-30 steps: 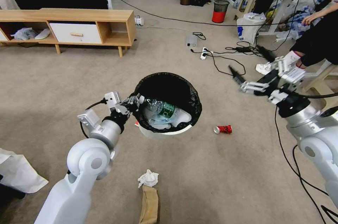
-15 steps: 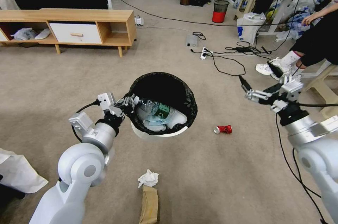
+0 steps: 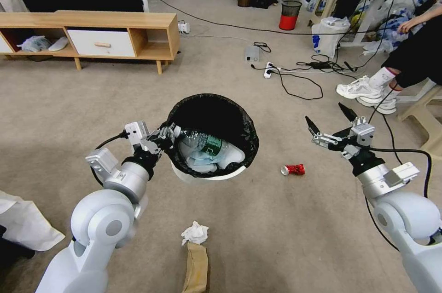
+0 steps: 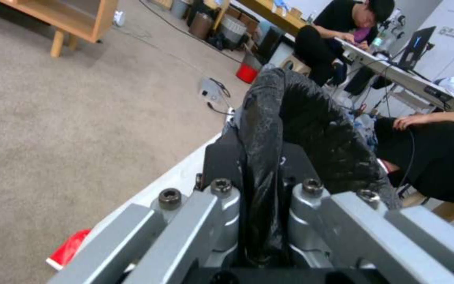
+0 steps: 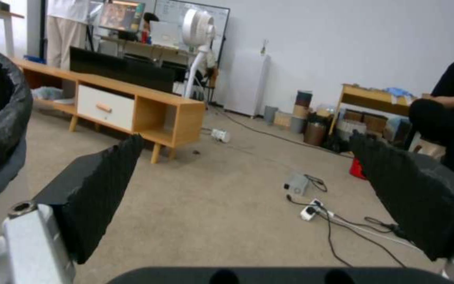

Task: Pick up the trash bin and place the garbage on the floor into it.

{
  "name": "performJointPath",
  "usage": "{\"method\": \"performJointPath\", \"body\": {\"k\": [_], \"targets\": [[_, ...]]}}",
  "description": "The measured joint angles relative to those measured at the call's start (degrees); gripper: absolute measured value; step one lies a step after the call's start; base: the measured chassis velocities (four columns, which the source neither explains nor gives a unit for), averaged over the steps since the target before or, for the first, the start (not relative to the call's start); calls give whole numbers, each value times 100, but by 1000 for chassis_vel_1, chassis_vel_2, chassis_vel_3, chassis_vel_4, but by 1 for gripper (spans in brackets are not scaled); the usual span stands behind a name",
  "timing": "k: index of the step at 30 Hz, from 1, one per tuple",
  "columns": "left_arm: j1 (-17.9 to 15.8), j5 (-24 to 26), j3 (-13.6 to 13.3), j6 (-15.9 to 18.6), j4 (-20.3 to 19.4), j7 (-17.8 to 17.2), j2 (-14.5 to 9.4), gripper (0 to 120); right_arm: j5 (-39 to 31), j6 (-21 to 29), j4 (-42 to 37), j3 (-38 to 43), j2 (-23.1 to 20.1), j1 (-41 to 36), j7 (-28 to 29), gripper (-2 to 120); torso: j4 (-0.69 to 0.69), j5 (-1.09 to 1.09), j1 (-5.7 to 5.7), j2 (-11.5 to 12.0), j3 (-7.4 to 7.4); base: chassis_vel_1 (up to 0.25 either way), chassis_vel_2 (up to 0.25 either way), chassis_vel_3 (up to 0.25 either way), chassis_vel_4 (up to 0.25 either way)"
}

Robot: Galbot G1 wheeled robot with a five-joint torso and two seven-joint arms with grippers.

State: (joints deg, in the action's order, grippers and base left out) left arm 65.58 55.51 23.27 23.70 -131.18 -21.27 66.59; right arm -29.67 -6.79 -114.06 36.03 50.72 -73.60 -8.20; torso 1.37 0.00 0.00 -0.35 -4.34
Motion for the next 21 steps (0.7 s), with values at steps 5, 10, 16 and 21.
{"method": "performJointPath", "body": {"k": [5, 10, 16, 21], "targets": [[-13, 1, -13, -1, 0, -17, 30, 7, -1, -25, 44, -66, 6, 32, -5, 100, 0, 0, 0, 0, 0, 0, 0, 0, 0], [-33, 2, -23, -4, 13, -25, 55, 7, 38, -92, 146, -139, 41, 66, -26, 100, -1, 0, 0, 0, 0, 0, 0, 0, 0], [-62, 5, -24, -10, 52, -25, 61, 7, 42, -109, 179, -211, 64, 115, -38, 100, 0, 0, 0, 0, 0, 0, 0, 0, 0], [-80, 7, -33, -12, 79, -27, 68, 7, 44, -114, 198, -239, 79, 130, -46, 100, 0, 0, 0, 0, 0, 0, 0, 0, 0]]}}
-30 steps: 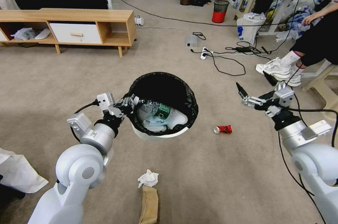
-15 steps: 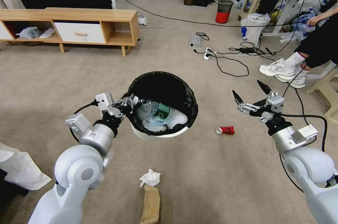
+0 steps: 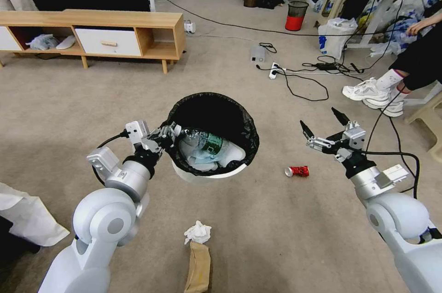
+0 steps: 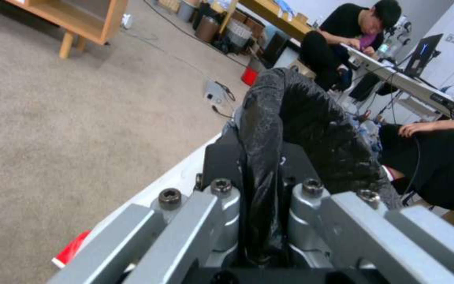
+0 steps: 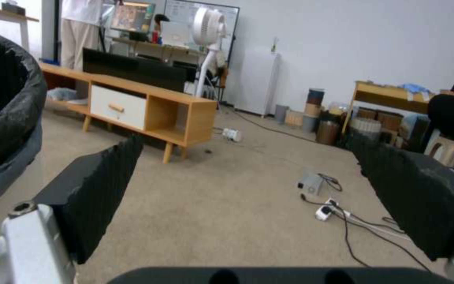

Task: Pick up the trash bin and place the garbage on the floor into it.

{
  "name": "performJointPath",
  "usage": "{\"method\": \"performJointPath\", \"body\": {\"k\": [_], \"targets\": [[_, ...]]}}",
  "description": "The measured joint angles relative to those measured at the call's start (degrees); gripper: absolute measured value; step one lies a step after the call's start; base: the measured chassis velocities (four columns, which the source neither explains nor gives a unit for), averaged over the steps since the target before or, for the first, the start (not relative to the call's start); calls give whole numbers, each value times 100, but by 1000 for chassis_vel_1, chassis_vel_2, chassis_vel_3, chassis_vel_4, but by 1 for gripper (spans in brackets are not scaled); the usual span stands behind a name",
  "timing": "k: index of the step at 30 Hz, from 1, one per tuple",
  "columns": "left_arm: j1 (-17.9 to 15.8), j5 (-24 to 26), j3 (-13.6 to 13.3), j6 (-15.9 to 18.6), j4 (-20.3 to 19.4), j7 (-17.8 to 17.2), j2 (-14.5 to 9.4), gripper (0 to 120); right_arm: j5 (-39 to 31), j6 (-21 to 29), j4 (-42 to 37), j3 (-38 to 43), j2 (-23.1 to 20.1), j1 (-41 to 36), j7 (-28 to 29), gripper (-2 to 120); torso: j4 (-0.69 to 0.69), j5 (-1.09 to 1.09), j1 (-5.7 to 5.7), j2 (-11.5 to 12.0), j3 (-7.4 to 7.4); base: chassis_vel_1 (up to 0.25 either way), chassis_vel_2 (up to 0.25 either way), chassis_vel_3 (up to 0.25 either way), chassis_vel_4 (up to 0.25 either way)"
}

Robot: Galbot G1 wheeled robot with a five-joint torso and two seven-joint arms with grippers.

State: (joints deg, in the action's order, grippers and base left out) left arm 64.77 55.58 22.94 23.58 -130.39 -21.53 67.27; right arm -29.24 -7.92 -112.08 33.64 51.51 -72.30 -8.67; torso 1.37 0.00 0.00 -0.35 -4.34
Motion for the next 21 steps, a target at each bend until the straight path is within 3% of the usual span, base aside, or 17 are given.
{"method": "performJointPath", "body": {"k": [21], "targets": [[-45, 28, -21, 15, 60, -11, 24, 7, 62, -44, 49, -22, 31, 33, -29, 100, -1, 0, 0, 0, 0, 0, 0, 0, 0]]}}
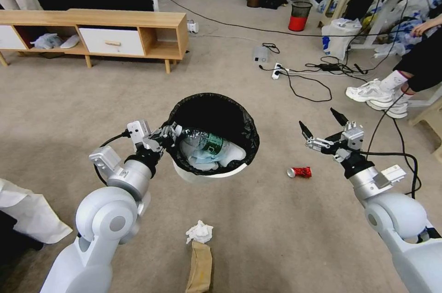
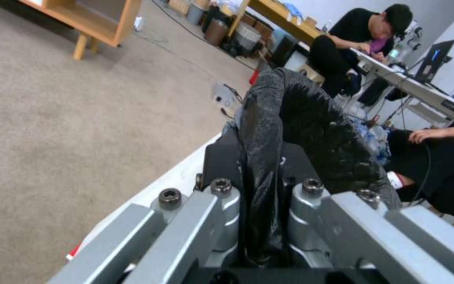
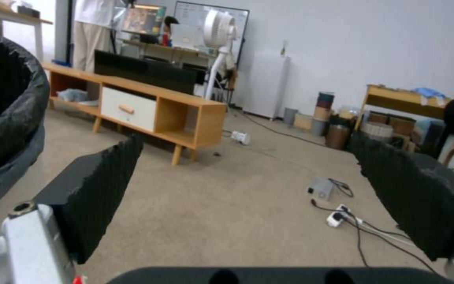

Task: Pick up the trash bin and place the garbage on the floor into it.

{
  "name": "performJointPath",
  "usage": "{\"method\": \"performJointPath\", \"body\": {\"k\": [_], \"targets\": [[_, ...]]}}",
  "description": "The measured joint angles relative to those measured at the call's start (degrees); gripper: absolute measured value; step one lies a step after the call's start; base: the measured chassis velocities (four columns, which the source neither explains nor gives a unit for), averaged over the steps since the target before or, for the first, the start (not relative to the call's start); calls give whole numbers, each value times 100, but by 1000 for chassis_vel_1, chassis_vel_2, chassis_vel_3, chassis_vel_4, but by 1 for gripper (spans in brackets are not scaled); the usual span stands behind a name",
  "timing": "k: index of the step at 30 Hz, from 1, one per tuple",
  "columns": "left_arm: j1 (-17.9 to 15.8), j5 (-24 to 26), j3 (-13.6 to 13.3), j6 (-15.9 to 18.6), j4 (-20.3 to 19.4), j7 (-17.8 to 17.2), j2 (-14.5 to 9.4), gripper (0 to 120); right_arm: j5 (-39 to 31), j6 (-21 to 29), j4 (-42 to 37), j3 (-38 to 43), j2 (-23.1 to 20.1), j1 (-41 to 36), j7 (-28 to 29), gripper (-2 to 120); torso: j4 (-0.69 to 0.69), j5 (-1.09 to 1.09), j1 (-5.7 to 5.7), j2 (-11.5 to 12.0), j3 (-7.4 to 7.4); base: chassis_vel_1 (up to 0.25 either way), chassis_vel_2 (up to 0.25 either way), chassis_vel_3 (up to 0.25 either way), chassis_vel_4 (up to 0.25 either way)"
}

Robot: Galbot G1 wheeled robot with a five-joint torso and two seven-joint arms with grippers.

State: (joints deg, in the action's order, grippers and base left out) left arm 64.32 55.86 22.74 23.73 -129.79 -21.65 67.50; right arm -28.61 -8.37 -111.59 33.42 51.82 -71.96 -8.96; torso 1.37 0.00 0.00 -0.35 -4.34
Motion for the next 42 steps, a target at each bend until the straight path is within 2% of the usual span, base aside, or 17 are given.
{"method": "performJointPath", "body": {"k": [42], "targets": [[-92, 62, -25, 11, 108, -28, 21, 7, 24, -46, 146, -112, 48, 155, -22, 100, 1, 0, 0, 0, 0, 0, 0, 0, 0]]}}
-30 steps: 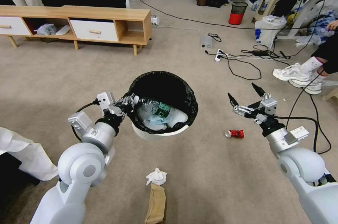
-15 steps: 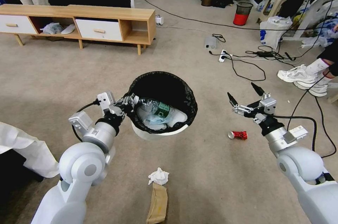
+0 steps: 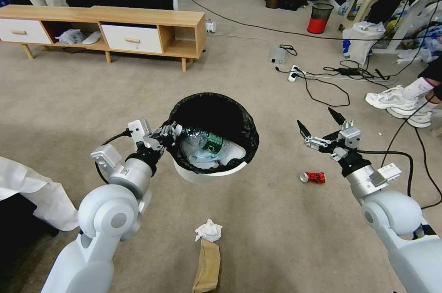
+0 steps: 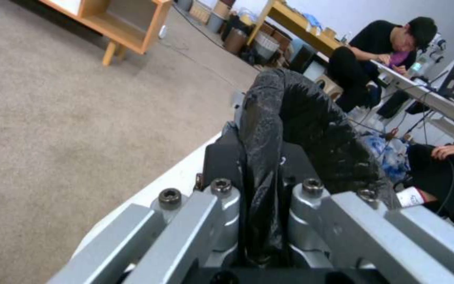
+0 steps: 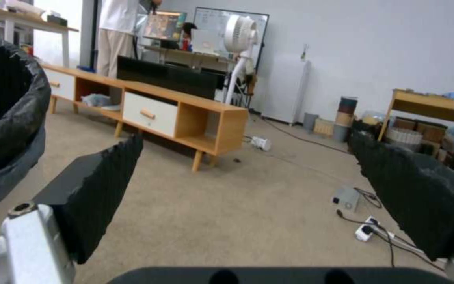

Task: Pick up the trash bin and place the garbage on the floor into it.

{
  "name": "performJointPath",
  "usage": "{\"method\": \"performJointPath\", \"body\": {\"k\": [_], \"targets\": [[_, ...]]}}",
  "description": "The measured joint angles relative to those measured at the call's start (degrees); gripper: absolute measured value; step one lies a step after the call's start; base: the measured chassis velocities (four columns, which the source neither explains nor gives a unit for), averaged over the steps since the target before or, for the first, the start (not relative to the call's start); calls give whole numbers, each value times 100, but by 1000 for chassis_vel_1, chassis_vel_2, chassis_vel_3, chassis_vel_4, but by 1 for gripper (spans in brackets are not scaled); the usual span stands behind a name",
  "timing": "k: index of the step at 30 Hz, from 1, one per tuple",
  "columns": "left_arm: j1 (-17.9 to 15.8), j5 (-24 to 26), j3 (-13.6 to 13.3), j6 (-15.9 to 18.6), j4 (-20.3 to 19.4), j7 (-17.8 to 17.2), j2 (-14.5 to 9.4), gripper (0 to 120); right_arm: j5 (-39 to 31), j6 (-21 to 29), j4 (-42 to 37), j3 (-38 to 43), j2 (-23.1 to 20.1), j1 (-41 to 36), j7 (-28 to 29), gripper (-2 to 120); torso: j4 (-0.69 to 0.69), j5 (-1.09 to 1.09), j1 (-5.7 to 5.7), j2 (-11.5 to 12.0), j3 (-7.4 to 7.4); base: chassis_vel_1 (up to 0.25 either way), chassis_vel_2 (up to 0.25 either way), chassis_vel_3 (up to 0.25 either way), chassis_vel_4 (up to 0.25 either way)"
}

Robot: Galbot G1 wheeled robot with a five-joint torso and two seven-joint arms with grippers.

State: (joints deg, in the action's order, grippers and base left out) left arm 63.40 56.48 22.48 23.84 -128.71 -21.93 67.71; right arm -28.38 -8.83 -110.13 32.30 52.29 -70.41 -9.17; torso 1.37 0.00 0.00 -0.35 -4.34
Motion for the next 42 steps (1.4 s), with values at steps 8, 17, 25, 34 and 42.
{"method": "performJointPath", "body": {"k": [8, 17, 25, 34, 42], "targets": [[1, 11, 5, 17, -7, 0, -14, 7, 8, -2, 4, 0, 22, -1, -2, 100, 0, 0, 0, 0, 0, 0, 0, 0, 0], [23, 2, 9, 18, -37, 5, -13, 7, 15, -8, -15, 14, 21, -33, -3, 100, 0, 0, 0, 0, 0, 0, 0, 0, 0], [36, 0, 9, 18, -59, 4, -8, 7, 23, -13, -46, 41, 27, -67, -3, 100, 0, 0, 0, 0, 0, 0, 0, 0, 0], [39, -1, 9, 18, -67, 0, -4, 7, 25, -15, -50, 42, 30, -63, -4, 100, 0, 0, 0, 0, 0, 0, 0, 0, 0], [37, -1, 8, 18, -69, -7, -10, 7, 27, -16, -44, 41, 48, -58, -5, 100, 0, 0, 0, 0, 0, 0, 0, 0, 0]]}}
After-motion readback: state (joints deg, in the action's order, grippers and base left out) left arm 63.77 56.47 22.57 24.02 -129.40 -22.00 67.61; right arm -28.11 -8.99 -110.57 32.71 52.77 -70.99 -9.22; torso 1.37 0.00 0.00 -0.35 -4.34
